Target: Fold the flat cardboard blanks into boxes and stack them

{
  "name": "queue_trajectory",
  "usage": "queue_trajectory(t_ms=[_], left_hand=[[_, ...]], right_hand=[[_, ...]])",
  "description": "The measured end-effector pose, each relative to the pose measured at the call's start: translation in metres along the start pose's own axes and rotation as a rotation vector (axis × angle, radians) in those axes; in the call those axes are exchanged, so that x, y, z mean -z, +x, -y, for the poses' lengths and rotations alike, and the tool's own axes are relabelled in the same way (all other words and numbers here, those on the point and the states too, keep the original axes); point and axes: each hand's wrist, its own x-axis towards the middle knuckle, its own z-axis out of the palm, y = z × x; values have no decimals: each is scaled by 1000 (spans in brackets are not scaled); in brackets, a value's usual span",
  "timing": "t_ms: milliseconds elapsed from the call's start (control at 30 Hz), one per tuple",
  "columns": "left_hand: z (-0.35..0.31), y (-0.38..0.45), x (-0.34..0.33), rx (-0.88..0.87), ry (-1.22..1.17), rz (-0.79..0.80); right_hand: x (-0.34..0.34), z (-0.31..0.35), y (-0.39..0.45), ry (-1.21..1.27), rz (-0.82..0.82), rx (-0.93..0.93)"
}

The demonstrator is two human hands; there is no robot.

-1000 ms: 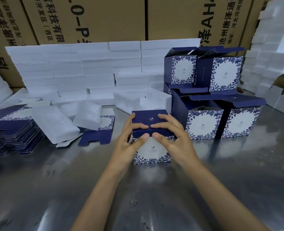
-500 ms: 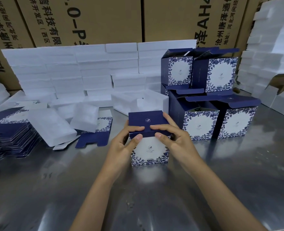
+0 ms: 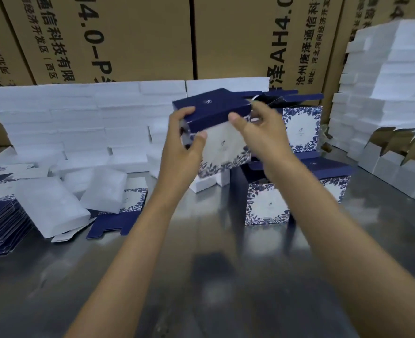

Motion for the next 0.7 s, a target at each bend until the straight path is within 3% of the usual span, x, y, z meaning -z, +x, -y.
queue_trajectory(t_ms=[267,400,533,700], left_hand=[[46,85,-90,57,125,96],[79,98,-115,216,132,158],[111,100,-124,342,188,136],[130,99,-124,311,210,191]], right_hand=[[50,-35,83,-249,-154,-23],[50,-71,93,-311,-82,-132],[51,-101,94,-278,-110,-116],[48,-120,95,-352,-23,-173]])
